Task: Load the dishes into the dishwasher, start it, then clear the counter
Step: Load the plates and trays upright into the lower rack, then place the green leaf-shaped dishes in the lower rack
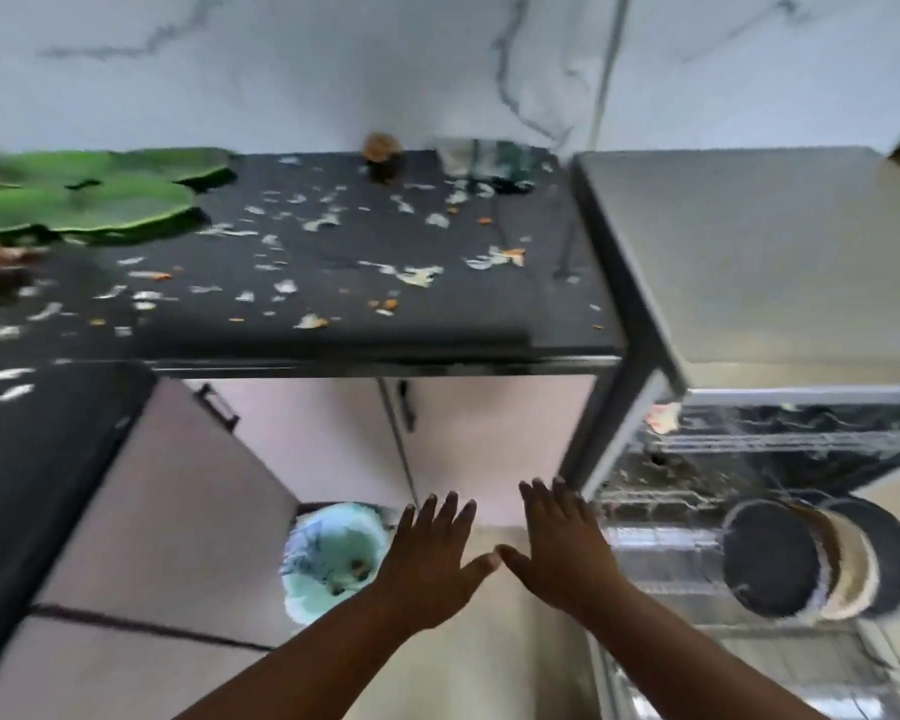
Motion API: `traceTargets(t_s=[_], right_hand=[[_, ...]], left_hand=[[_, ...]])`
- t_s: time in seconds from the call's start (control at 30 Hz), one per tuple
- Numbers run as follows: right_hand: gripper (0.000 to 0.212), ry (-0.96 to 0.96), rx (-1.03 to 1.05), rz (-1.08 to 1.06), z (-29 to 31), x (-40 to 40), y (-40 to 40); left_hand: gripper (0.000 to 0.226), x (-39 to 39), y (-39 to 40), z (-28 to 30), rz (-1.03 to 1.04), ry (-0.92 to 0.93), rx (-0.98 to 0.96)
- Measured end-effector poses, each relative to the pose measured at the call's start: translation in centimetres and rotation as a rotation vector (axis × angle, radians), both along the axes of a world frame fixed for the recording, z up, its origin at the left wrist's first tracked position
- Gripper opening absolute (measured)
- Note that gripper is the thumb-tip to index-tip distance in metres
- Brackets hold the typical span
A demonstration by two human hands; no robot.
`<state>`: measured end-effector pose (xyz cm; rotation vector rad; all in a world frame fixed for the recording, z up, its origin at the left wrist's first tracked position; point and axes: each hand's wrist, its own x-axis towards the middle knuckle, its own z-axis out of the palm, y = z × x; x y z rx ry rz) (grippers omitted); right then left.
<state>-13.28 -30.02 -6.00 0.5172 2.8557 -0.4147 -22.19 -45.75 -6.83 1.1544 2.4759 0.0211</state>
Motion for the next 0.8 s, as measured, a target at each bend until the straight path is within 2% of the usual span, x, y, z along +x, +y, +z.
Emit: traceTargets(t_s=[0.17, 0.27, 0.3, 0.37, 0.47, 0.57, 0.7, 0.8], right_hand=[[0.081, 0.065, 0.040, 0.208, 4.5, -7.9, -9.4], [0.083, 0.124, 0.080, 0.313, 7.3, -11.8, -13.5], [0.091, 0.136, 0.088, 0.339, 7.9, -12.9, -14.4], [0.103, 0.155, 0.107, 0.386, 9.5, -15.3, -16.2], [0.091, 0.249, 0.130, 0.413, 10.6, -18.4, -17.5], [0.089, 0.275, 0.128, 0.448, 11.0, -21.2, -17.6], [0.098, 0.271, 0.107, 0.497, 12.1, -25.1, -16.3], [0.088, 0.242, 0.078, 0.507, 13.7, -28.7, -15.1]], left_hand=[[0.128, -4.9, -9.9, 4.4, 0.210, 0.031, 0.083], [0.094, -7.1, -14.0, 7.6, 0.321, 0.091, 0.106], [0.091, -7.7, -14.9, 8.3, 0.352, 0.103, 0.110], [0.108, -9.2, -16.8, 9.3, 0.424, 0.141, 0.145], [0.131, -11.7, -18.9, 10.2, 0.531, 0.161, 0.199], [0.137, -14.4, -19.5, 11.4, 0.620, 0.177, 0.243], [0.139, -18.1, -18.4, 12.3, 0.691, 0.176, 0.270], [0.137, -20.9, -17.1, 13.0, 0.701, 0.172, 0.280]])
